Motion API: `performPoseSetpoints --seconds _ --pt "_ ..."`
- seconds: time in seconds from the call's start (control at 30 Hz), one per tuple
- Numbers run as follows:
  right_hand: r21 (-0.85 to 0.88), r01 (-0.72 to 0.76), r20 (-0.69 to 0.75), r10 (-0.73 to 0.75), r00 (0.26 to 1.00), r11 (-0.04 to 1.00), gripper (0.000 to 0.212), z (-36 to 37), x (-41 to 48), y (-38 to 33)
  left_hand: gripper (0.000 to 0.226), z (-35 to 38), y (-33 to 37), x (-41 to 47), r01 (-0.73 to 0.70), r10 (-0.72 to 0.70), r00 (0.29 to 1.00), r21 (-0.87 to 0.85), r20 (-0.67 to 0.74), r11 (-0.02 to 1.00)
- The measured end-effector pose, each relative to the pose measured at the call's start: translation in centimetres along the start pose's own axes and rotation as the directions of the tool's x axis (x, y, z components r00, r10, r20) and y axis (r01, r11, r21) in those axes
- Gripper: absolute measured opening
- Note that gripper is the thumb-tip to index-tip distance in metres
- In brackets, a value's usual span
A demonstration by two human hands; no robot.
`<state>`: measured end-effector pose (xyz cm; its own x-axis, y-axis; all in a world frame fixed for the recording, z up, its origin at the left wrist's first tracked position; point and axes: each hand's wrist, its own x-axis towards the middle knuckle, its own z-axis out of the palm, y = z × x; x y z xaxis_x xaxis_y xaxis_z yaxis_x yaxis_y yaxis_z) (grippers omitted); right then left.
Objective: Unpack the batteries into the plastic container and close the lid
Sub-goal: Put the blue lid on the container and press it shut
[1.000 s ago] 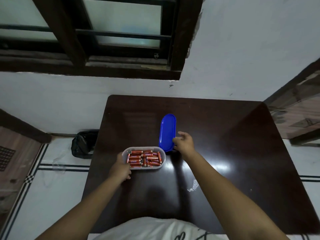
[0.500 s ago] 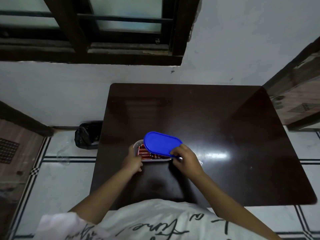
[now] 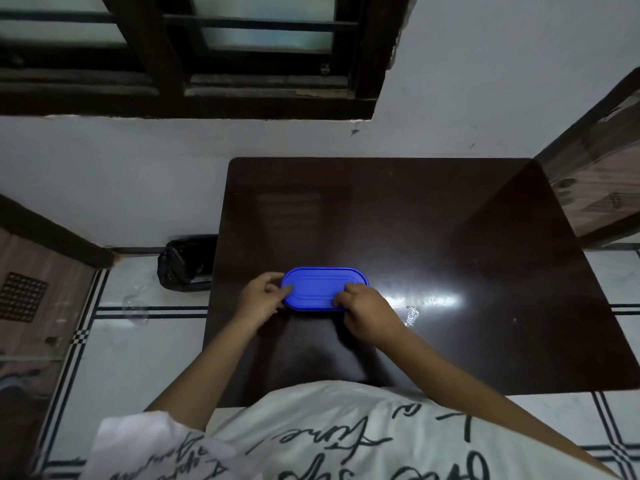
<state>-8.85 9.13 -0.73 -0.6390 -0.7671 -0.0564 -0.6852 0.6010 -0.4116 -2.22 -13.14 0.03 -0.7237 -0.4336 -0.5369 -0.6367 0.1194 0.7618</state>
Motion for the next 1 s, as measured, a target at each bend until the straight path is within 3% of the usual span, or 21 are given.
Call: performPoseSetpoints --seconds 0.17,0.27,0.33,0.4,0.47,0.53,0.6,0.67,0.73,0.87,1.0 --pt "-0.020 -0.009 -0.087 0.007 0.996 1.000 0.033 -0.2 -0.4 0.1 0.037 0.3 -0.2 0.4 0.007 -0.005 0.999 0.064 -0.032 0.998" --pt "0.000 -0.089 -0.086 0.089 0.992 0.996 0.063 -0.9 -0.2 0.2 0.037 0.6 -0.2 0.6 0.028 -0.026 0.999 0.051 -0.039 0.998" --pt "0.009 -0.143 0.057 0.142 0.988 0.990 0.091 -1.2 0.4 0.1 0.033 0.7 -0.1 0.7 0.070 -0.069 0.997 0.050 -0.029 0.996" --pt "0.000 -0.181 0.146 0.179 0.973 0.983 0.104 -1.0 1.2 -0.1 0.028 0.8 0.0 0.8 0.125 -0.125 0.992 0.009 -0.018 0.992" --pt "0.032 -0.238 0.124 0.232 0.965 0.971 0.089 -0.5 2.2 -0.4 0.024 0.8 0.1 0.9 0.177 -0.177 0.984 -0.015 -0.002 0.984" --pt "0.125 -0.328 -0.004 0.331 0.943 0.936 0.061 0.2 3.3 -0.4 0.018 0.6 0.3 1.0 0.225 -0.225 0.974 -0.017 0.018 0.974" --pt "0.291 -0.454 -0.124 0.504 0.855 0.842 0.043 1.1 4.4 0.5 0.017 0.4 0.4 1.2 0.265 -0.265 0.964 -0.032 0.024 0.964" --pt "0.414 -0.583 -0.092 0.670 0.737 0.699 0.045 1.7 4.9 1.5 0.019 0.4 0.5 1.2 0.300 -0.299 0.954 -0.053 0.026 0.953" --pt "0.469 -0.647 -0.030 0.743 0.669 0.601 0.051 1.9 4.7 2.3 0.022 0.5 0.5 1.3 0.322 -0.322 0.947 -0.068 0.023 0.944" --pt "0.545 -0.674 0.040 0.787 0.615 0.499 0.063 1.9 4.8 2.5 0.023 0.7 0.7 1.4 0.332 -0.333 0.943 -0.057 -0.008 0.941" --pt "0.524 -0.691 0.039 0.797 0.603 0.498 0.066 2.0 5.1 2.7 0.020 0.8 1.0 1.4 0.352 -0.354 0.935 -0.069 -0.021 0.933"
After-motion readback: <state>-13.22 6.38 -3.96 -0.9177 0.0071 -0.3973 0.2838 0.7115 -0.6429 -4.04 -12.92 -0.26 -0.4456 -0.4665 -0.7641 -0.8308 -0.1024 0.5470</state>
